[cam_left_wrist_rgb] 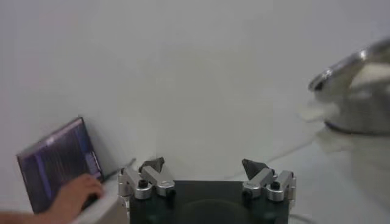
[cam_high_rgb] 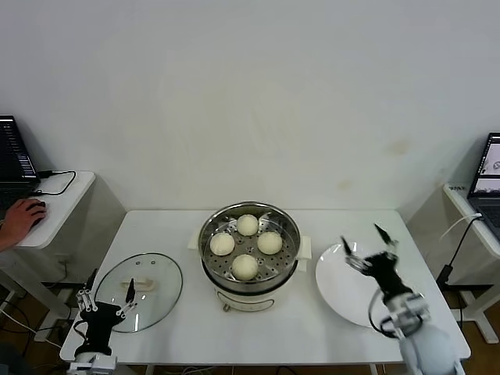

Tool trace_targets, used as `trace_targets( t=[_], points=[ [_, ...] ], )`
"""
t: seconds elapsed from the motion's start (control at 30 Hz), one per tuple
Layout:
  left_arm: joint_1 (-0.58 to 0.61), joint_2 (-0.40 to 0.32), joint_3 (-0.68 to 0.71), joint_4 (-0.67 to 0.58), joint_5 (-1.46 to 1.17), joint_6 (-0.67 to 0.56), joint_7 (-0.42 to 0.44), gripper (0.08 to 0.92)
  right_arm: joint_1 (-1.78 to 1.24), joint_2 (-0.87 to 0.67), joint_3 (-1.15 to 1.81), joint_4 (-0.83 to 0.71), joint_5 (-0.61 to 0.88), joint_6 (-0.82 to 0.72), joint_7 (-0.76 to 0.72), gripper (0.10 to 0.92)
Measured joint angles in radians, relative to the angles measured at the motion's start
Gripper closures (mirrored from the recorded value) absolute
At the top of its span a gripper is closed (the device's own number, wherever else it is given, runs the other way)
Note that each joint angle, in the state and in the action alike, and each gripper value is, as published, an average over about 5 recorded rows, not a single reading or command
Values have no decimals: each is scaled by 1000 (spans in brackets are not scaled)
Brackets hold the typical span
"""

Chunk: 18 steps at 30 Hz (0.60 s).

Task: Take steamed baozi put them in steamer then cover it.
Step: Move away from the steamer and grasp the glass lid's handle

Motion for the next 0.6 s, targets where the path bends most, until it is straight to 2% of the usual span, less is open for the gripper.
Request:
trace_targets(
  t=[0.27, 0.6],
  points=[
    [-7, 65, -26, 122, 291, -50, -11, 177, -90, 109, 158, -25, -38, 60, 73, 203],
    [-112, 134, -2, 292, 540, -82, -17, 177, -155, 189, 244, -32, -79, 99, 116, 203]
  ],
)
